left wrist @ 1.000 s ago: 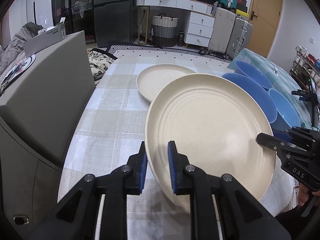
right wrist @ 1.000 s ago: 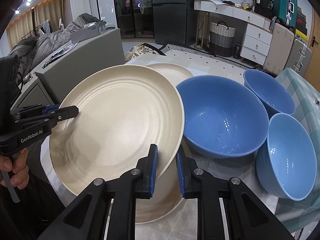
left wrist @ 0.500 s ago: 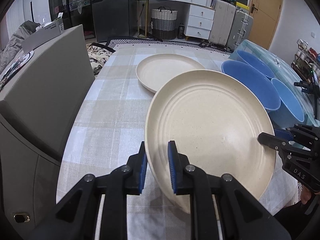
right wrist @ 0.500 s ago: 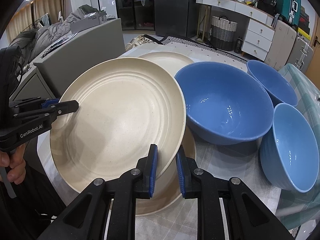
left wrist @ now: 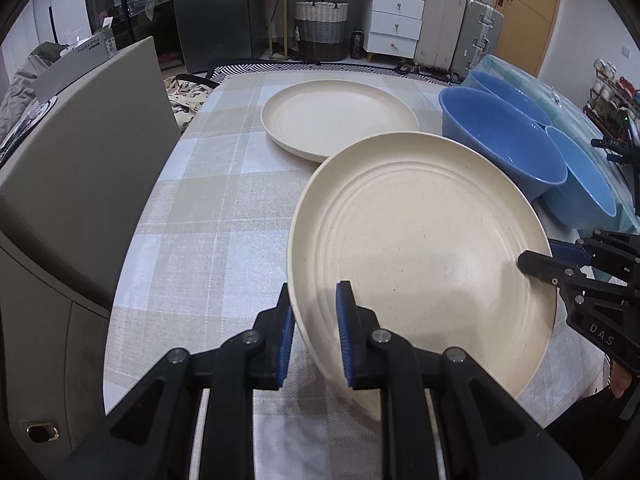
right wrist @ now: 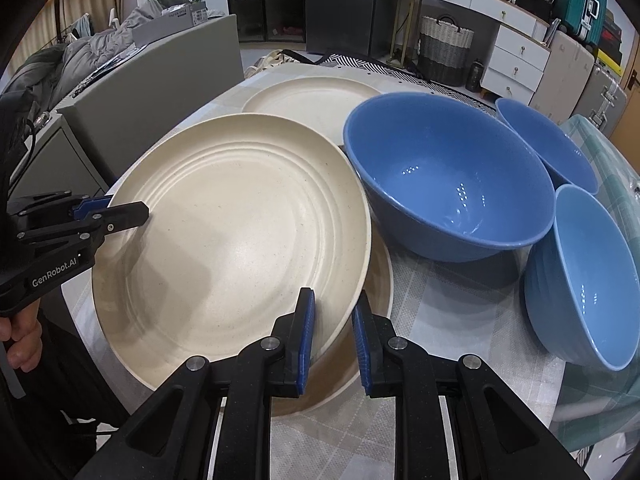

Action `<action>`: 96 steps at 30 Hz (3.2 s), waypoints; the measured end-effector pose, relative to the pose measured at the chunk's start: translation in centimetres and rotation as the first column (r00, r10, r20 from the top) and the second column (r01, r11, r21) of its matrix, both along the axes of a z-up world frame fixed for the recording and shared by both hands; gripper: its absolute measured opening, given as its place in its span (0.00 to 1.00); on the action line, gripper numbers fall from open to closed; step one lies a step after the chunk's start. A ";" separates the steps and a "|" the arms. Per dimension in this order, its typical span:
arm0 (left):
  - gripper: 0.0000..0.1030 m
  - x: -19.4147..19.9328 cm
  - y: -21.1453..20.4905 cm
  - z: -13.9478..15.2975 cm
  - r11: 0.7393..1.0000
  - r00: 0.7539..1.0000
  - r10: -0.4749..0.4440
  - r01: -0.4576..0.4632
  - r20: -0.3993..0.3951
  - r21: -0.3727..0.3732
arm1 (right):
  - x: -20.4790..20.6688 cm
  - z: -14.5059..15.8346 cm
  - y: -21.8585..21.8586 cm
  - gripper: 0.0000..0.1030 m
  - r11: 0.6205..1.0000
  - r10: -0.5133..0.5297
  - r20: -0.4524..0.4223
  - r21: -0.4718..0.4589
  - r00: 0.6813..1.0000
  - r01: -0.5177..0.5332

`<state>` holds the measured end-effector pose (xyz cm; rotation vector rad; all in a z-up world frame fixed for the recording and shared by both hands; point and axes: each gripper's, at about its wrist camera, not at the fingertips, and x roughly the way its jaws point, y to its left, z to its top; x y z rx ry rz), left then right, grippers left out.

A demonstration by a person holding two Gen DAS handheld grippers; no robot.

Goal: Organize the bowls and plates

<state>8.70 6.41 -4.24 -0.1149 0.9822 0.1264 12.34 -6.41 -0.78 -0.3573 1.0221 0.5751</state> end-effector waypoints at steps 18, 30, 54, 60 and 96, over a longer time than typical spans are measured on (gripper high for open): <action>0.19 1.4 -2.6 -1.6 0.996 0.997 -0.047 0.051 -0.067 0.069 | 0.9 -1.8 -1.0 0.19 0.997 -0.033 -0.006 -0.063 0.999 0.033; 0.19 1.8 -3.2 -2.4 0.992 0.994 -0.055 0.065 -0.091 0.111 | 0.7 -2.6 -0.5 0.20 0.995 -0.025 0.015 -0.099 1.000 0.027; 0.23 1.8 -3.7 -2.9 0.986 0.990 -0.074 0.091 -0.122 0.136 | 0.8 -3.5 0.4 0.23 0.990 -0.025 0.011 -0.142 1.000 0.026; 0.28 1.7 -3.6 -2.9 0.987 0.988 -0.080 0.096 -0.129 0.127 | 0.7 -3.6 0.7 0.28 0.988 -0.016 0.000 -0.153 1.000 0.016; 1.00 1.1 -0.1 -0.3 0.999 0.999 0.036 -0.036 -0.008 0.017 | 1.1 0.5 1.6 0.99 1.000 -0.020 0.067 0.023 0.998 0.019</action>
